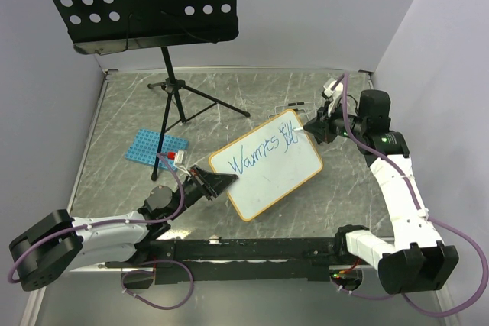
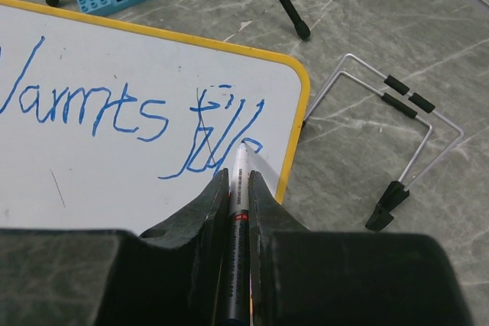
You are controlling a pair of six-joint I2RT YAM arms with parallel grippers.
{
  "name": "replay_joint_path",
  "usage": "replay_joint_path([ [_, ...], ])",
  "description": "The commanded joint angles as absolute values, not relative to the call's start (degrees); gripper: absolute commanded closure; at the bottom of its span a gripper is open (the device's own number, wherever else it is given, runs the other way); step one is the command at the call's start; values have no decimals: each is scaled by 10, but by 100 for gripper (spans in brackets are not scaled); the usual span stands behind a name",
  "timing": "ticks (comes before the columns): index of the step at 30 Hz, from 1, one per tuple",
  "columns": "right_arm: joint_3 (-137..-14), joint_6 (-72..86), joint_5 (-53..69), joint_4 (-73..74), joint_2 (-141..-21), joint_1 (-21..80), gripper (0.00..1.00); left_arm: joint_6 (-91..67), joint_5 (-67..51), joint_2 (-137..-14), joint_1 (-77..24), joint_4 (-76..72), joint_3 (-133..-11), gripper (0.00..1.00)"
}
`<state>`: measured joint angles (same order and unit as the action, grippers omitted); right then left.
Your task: Write a sentence on the whiteboard
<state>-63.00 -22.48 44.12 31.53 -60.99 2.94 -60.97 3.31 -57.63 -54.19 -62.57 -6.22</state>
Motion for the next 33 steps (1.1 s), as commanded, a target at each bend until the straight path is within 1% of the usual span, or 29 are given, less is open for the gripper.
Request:
replay_joint_path([
  [1,-628,-244,439,330,-592,25,100,-624,28,-555,-542,-738,-75,99],
  [10,-622,-248,418,335,-584,5,100,-624,30,-549,-542,-735,-74,99],
  [18,-610,-258,426,345,-581,4,100,-623,30,-548,-542,-736,-72,99],
  [26,-606,-251,487,361,-570,4,100,-626,29,-559,-542,-742,-73,99],
  [33,-652,-200,574,343,-517,4,100,-625,31,-570,-542,-748,-71,99],
])
